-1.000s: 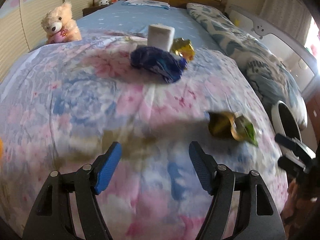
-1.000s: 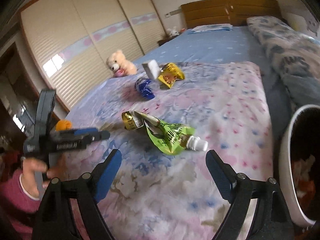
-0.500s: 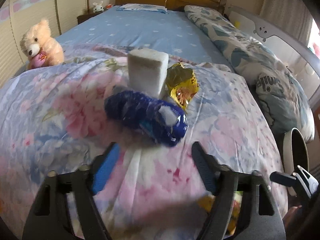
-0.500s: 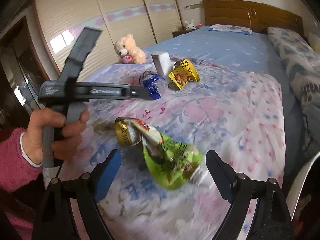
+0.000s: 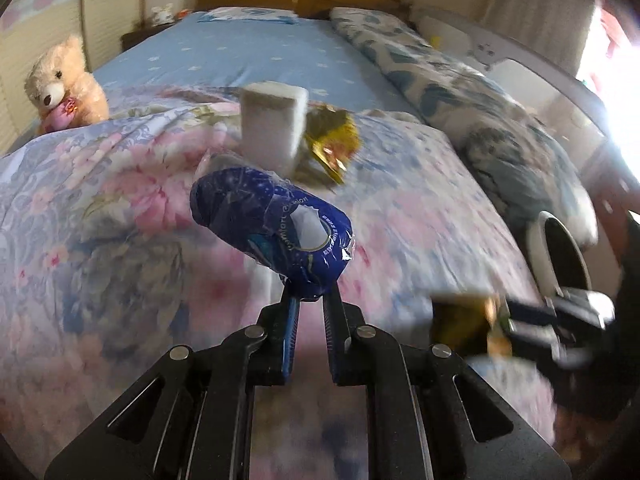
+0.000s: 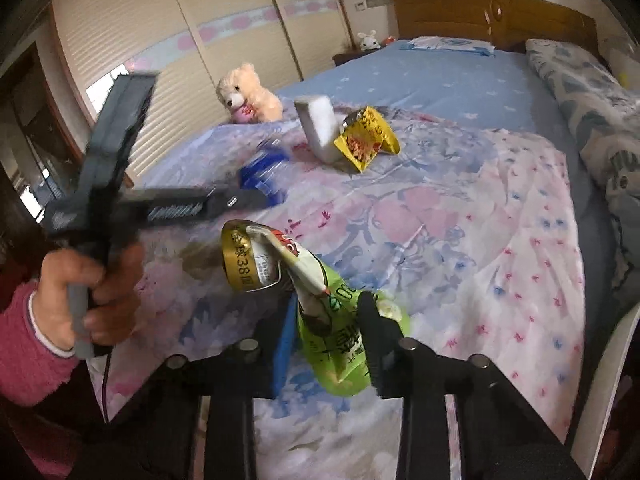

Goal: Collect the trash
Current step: 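Grasp the blue plastic bag with the left tool while the right grasps the green pouch, then carry the blue bag and green pouch over the bin and open both tools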

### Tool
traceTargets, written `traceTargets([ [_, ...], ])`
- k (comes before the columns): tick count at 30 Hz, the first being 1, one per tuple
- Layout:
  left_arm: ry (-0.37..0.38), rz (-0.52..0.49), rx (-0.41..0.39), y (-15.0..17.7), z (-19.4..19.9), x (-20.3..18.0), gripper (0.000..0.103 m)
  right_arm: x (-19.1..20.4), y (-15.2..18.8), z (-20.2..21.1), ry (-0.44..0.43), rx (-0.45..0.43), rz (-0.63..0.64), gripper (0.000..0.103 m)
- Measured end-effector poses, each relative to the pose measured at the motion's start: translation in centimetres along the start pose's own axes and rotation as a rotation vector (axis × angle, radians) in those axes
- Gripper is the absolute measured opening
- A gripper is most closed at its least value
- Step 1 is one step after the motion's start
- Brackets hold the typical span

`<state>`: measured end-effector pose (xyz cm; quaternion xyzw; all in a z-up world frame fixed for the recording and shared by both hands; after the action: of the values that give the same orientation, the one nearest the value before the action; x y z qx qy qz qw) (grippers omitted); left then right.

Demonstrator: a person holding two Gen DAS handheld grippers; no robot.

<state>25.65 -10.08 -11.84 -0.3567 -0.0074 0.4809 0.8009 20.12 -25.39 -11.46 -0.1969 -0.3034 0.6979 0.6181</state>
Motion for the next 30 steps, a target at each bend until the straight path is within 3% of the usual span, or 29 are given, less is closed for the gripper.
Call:
traceTargets([
  [3, 0.076, -0.042, 0.027, 1.8, 1.9, -0.9, 0.011, 0.2, 0.2, 1.2, -0.006, -0.012, -0.038, 0.027],
  [7, 0.137, -0.132, 0.119, 5.8, 3.6, -2.3, 0.011, 0.5, 0.9, 1.6, 0.016, 0.035, -0.089, 0.027],
  [11, 0.086, -0.171, 0.183, 9.2, 4.2, -2.3, 0.015, 1.7, 1.4, 1.4, 0.031, 0.038, -0.057, 0.033],
  [12, 0.078, -0.157, 0.186, 9.6, 4.3, -2.0, 0.024, 2.0, 1.5, 1.3, 0.020, 0.042, -0.047, 0.040],
  [13, 0.064, -0.121, 0.182, 9.9, 4.5, -1.5, 0.031, 2.4, 1.6, 1.3, 0.005, 0.046, -0.028, 0.057],
  [14, 0.048, -0.087, 0.168, 10.1, 4.8, -1.1, 0.050, 2.7, 1.6, 1.4, -0.004, 0.041, -0.010, 0.064],
  [15, 0.042, -0.065, 0.155, 10.2, 5.1, -0.7, 0.060, 3.1, 1.4, 1.6, -0.012, 0.025, 0.019, 0.074],
  [17, 0.036, -0.011, 0.119, 10.3, 5.8, -0.3, 0.061, 3.7, 1.3, 1.8, -0.024, 0.006, 0.066, 0.077],
  [20, -0.009, 0.043, 0.066, 9.8, 6.2, -0.5, 0.079, 4.2, 1.1, 1.1, -0.025, 0.018, 0.126, 0.078],
  [23, -0.075, 0.077, 0.027, 9.0, 6.0, -0.5, 0.080, 4.0, 1.1, -0.1, -0.011, 0.034, 0.151, 0.078],
  [28, -0.210, 0.115, 0.038, 8.6, 4.5, 1.2, 0.076, 3.3, 1.6, -2.0, 0.005, 0.081, 0.141, 0.076],
  [29, -0.214, 0.121, 0.044, 8.7, 4.2, 1.5, 0.058, 3.1, 1.8, -2.1, 0.012, 0.083, 0.138, 0.076],
  [30, -0.210, 0.125, 0.054, 9.0, 4.0, 1.7, 0.046, 2.9, 1.9, -2.1, 0.027, 0.068, 0.125, 0.071],
])
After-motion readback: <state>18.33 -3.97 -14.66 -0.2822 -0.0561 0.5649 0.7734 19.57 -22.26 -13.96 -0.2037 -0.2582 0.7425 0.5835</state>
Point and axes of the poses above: each gripper's, at about its wrist camera, not at the fingertips, and z roughly against the way its jaws point, x to its left, y to its underside, the point moved 5 cm from there along -z, roughly the way its jaws point, and after that the axes turned 12 degrees about y, right-handed, at the moved point
